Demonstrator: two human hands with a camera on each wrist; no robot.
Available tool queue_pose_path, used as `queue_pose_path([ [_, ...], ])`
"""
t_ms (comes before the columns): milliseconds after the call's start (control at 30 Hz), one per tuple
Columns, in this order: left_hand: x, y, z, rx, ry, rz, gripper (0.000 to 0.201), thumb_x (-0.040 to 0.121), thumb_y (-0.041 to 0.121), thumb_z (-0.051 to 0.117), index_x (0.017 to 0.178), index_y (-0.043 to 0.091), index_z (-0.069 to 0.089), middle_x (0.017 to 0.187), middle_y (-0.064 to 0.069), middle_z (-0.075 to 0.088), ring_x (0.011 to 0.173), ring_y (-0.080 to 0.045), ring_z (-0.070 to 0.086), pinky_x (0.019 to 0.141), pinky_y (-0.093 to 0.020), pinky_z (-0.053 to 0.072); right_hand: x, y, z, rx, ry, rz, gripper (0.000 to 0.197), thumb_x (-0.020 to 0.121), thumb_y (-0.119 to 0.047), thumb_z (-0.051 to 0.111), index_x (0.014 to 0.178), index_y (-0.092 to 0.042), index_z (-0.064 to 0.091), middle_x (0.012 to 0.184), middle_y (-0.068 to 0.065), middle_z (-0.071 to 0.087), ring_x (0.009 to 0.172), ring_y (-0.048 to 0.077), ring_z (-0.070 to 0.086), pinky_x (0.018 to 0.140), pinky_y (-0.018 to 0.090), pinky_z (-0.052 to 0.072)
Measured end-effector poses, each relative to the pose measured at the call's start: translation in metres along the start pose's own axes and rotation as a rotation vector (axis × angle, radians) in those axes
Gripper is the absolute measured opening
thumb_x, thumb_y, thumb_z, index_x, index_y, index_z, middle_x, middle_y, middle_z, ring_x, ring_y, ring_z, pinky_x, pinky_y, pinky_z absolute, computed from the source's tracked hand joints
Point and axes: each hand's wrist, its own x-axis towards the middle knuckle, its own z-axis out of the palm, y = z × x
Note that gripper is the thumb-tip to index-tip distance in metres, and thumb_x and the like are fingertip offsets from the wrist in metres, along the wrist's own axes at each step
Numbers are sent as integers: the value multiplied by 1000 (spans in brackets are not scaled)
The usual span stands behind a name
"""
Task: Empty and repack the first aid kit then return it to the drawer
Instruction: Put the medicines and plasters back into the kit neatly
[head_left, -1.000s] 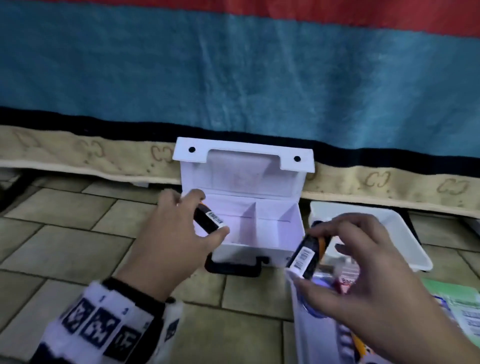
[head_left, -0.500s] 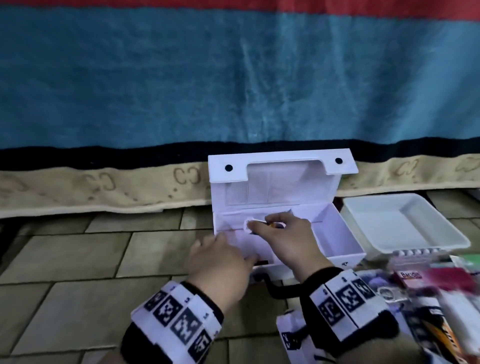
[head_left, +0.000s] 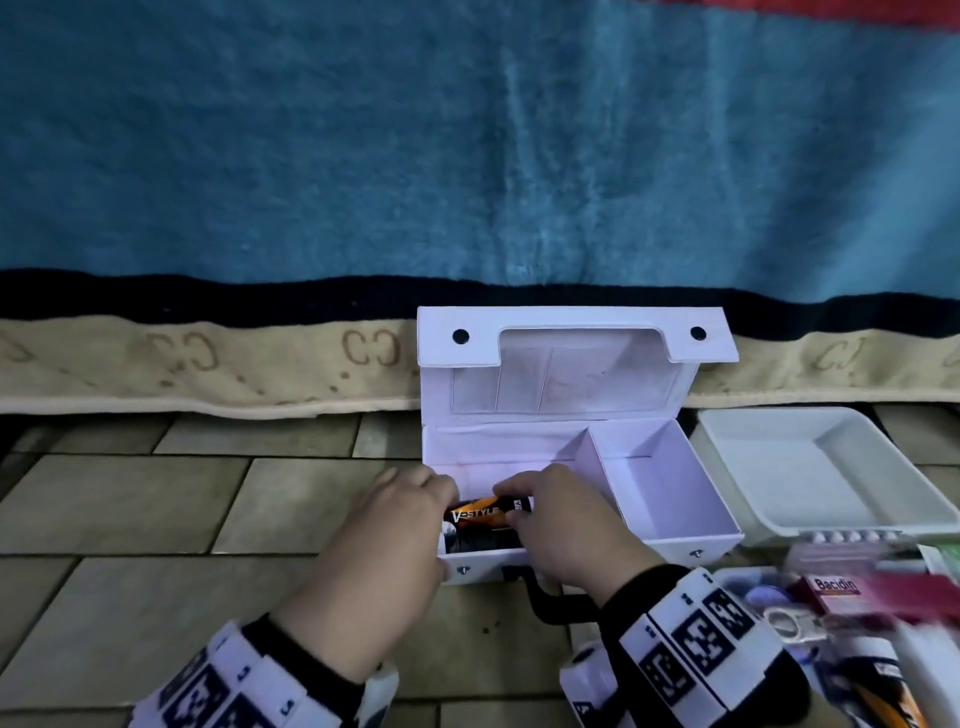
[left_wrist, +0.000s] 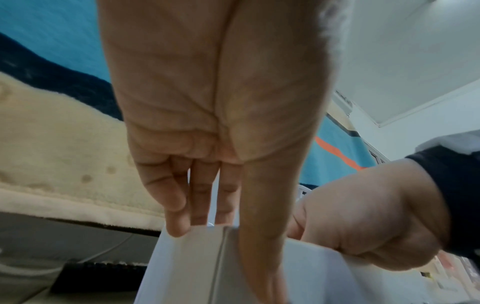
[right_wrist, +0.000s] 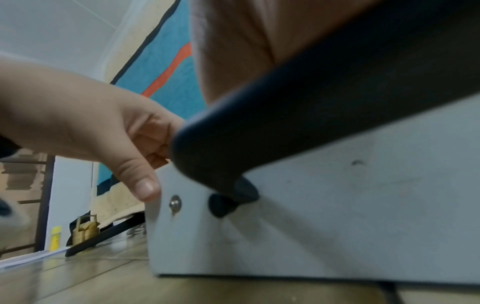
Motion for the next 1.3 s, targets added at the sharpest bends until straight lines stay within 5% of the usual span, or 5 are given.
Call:
queue_pose_path([
  [500, 12, 4, 16, 195, -54, -6, 39, 83, 33, 62, 120, 26, 51, 118, 8, 48, 118, -16, 36, 97, -26, 29, 10, 12, -2, 66, -45, -9, 31, 89, -21, 58, 117, -34, 62, 109, -7, 57, 85, 9, 51, 61, 9, 36],
  [633, 13, 9, 14, 233, -16, 0, 57, 18, 31, 86, 72, 23, 69, 78, 7, 65, 87, -20, 52, 76, -31, 29, 11, 12, 0, 28, -38, 6, 36, 89, -17, 56, 120, -34, 59, 117, -7, 59, 99, 11, 56, 78, 17, 43],
  [733, 15, 4, 22, 270, -1, 20, 59, 1, 31, 81, 58, 21, 69, 64, 7, 67, 89, -24, 70, 80, -35, 29, 12, 11, 0, -18, -32, 14, 34, 89, -19, 55, 120, -31, 58, 119, -4, 61, 108, 12, 56, 78, 20, 42],
  [933, 19, 13, 22, 231, -138, 63, 38, 80, 16, 61, 115, 27, 54, 118, 7, 55, 120, -15, 46, 98, -25, 23, 9, 11, -3, 36, -21, 10, 33, 86, -15, 60, 114, -30, 64, 115, -3, 60, 98, 12, 61, 81, 22, 49],
  [1300, 13, 15, 27, 321, -52, 17, 34, 86, 14, 51, 118, 23, 45, 121, 3, 46, 122, -17, 40, 103, -26, 24, 8, 12, -4, 45, -30, -42, 39, 87, -7, 53, 120, -27, 61, 119, -5, 58, 107, 11, 56, 84, 16, 40],
])
